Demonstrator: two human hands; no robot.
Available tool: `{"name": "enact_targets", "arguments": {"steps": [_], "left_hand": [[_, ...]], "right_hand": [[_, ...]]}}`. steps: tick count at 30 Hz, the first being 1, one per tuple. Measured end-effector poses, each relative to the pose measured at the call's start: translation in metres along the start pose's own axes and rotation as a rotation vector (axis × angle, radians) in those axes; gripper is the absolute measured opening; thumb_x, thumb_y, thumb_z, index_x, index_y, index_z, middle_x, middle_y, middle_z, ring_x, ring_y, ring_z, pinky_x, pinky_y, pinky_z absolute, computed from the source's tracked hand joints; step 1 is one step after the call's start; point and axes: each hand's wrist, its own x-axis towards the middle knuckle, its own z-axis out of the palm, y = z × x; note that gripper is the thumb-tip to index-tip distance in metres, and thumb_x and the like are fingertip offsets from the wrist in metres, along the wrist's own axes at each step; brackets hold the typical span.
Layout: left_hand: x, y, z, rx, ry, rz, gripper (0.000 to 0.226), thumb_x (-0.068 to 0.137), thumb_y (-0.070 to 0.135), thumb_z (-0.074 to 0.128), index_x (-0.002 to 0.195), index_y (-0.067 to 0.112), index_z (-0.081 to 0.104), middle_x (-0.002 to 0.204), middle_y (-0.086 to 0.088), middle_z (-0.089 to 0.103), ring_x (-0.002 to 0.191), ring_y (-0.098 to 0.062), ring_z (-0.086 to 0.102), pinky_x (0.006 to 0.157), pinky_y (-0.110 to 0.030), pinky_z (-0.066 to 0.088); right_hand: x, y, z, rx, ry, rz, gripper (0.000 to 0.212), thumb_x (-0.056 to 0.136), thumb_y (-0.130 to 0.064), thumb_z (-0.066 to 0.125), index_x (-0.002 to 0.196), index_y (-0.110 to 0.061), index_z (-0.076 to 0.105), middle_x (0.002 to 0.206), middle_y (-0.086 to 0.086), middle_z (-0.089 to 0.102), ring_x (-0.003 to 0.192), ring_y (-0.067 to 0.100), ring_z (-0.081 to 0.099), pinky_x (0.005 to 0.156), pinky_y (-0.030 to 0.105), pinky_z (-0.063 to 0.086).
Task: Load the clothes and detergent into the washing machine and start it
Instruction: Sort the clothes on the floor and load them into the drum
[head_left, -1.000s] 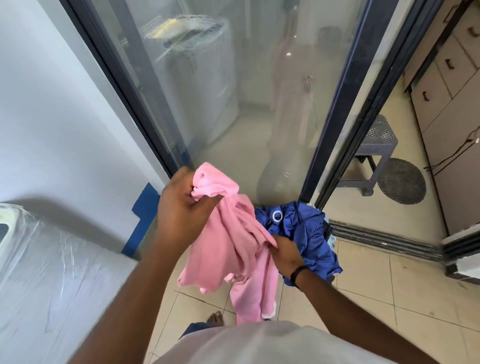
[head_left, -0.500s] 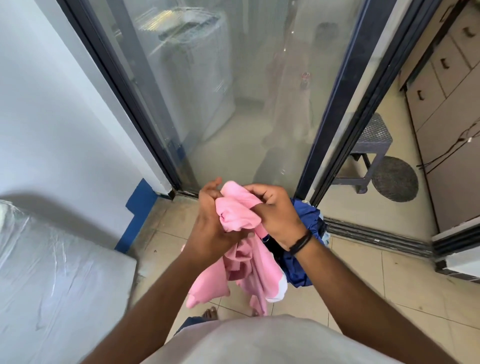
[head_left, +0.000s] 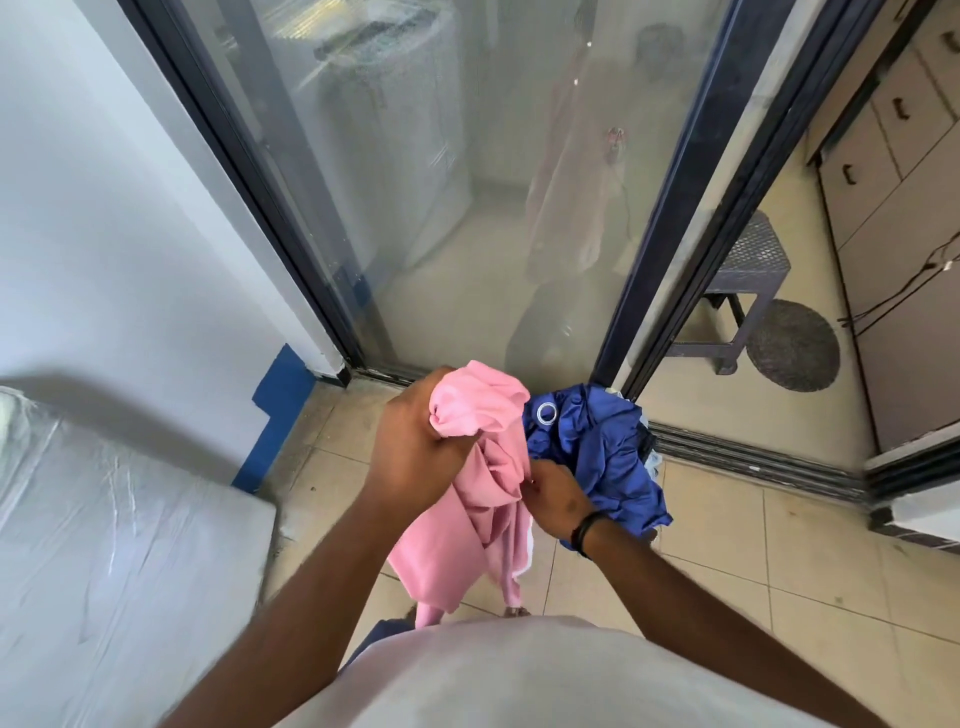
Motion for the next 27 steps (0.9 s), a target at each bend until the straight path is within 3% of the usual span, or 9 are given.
{"name": "enact_targets", "arguments": {"steps": [5, 7, 12, 14, 16, 19, 22, 25, 27], "left_hand": [[-0.011, -0.018, -0.017, 0.168, -0.248, -0.008, 0.035, 0.072, 0.048, 0.069, 0.088, 0.016, 0.068, 0.085, 0.003, 0.071, 0.079, -0.006, 0.06, 0.07, -0.03, 0.051], [-0.022, -0.031, -0.014, 0.26, -0.339, 0.01, 0.03, 0.07, 0.041, 0.07, 0.083, 0.014, 0.065, 0.08, -0.001, 0.063, 0.072, -0.01, 0.055, 0.063, -0.039, 0.051], [-0.037, -0.033, 0.01, 0.347, -0.185, -0.007, 0.061, 0.07, 0.043, 0.078, 0.117, 0.012, 0.055, 0.133, -0.008, 0.045, 0.119, -0.03, 0.049, 0.095, -0.044, 0.048], [-0.033, -0.017, 0.013, 0.12, -0.04, -0.102, 0.079, 0.066, 0.042, 0.08, 0.133, 0.025, 0.04, 0.142, 0.0, 0.042, 0.132, -0.023, 0.045, 0.106, -0.033, 0.042], [-0.028, -0.01, 0.011, -0.039, 0.014, -0.124, 0.09, 0.064, 0.037, 0.084, 0.137, 0.037, 0.032, 0.132, 0.029, 0.048, 0.121, 0.002, 0.053, 0.098, -0.016, 0.044], [-0.019, -0.009, 0.004, 0.021, -0.04, -0.112, 0.07, 0.065, 0.035, 0.088, 0.125, 0.037, 0.053, 0.114, 0.038, 0.061, 0.102, 0.012, 0.061, 0.086, -0.013, 0.049], [-0.011, -0.006, 0.004, 0.027, 0.019, -0.067, 0.042, 0.069, 0.029, 0.088, 0.106, 0.02, 0.07, 0.104, 0.016, 0.072, 0.097, -0.001, 0.067, 0.083, -0.03, 0.054], [-0.01, 0.005, 0.006, -0.062, 0.077, -0.034, 0.032, 0.07, 0.016, 0.09, 0.095, 0.015, 0.071, 0.098, 0.007, 0.072, 0.095, -0.012, 0.069, 0.081, -0.038, 0.055], [-0.01, 0.019, 0.003, -0.119, 0.08, -0.028, 0.033, 0.069, 0.01, 0.092, 0.092, 0.019, 0.07, 0.096, 0.012, 0.071, 0.093, -0.011, 0.07, 0.082, -0.034, 0.055]], "right_hand": [[0.01, 0.006, -0.018, 0.048, 0.273, 0.006, 0.024, 0.097, -0.005, 0.05, 0.09, -0.005, 0.073, 0.081, 0.004, 0.07, 0.072, 0.018, 0.062, 0.065, 0.031, 0.046], [0.012, -0.006, -0.033, 0.094, 0.372, -0.055, 0.027, 0.088, 0.006, 0.047, 0.079, -0.006, 0.07, 0.072, 0.004, 0.069, 0.067, 0.022, 0.062, 0.063, 0.035, 0.049], [0.007, -0.066, -0.045, 0.243, 0.17, -0.339, 0.03, 0.087, -0.018, 0.053, 0.078, 0.008, 0.064, 0.076, 0.027, 0.064, 0.066, 0.017, 0.052, 0.061, 0.041, 0.045], [-0.001, -0.087, -0.044, 0.284, 0.074, -0.391, 0.05, 0.092, -0.036, 0.055, 0.075, 0.011, 0.059, 0.068, 0.024, 0.057, 0.069, 0.011, 0.042, 0.059, 0.041, 0.041], [-0.006, -0.096, -0.05, 0.369, 0.017, -0.4, 0.042, 0.091, -0.028, 0.058, 0.076, 0.012, 0.061, 0.068, 0.025, 0.056, 0.071, 0.013, 0.043, 0.059, 0.04, 0.04], [-0.015, -0.093, -0.062, 0.624, -0.055, -0.319, 0.02, 0.08, -0.005, 0.062, 0.098, 0.0, 0.07, 0.092, 0.019, 0.068, 0.088, 0.016, 0.058, 0.077, 0.029, 0.049], [-0.012, -0.061, -0.049, 0.59, -0.005, -0.245, 0.058, 0.067, 0.0, 0.065, 0.122, -0.017, 0.059, 0.117, 0.005, 0.064, 0.104, 0.01, 0.061, 0.086, 0.023, 0.051], [-0.003, -0.012, -0.018, 0.25, -0.091, -0.155, 0.079, 0.07, -0.027, 0.083, 0.139, -0.038, 0.044, 0.134, -0.006, 0.056, 0.123, 0.013, 0.055, 0.099, 0.035, 0.05], [-0.001, 0.016, 0.001, 0.034, -0.108, -0.096, 0.052, 0.078, -0.043, 0.076, 0.126, -0.034, 0.058, 0.12, -0.006, 0.065, 0.112, 0.017, 0.061, 0.093, 0.038, 0.052]]}}
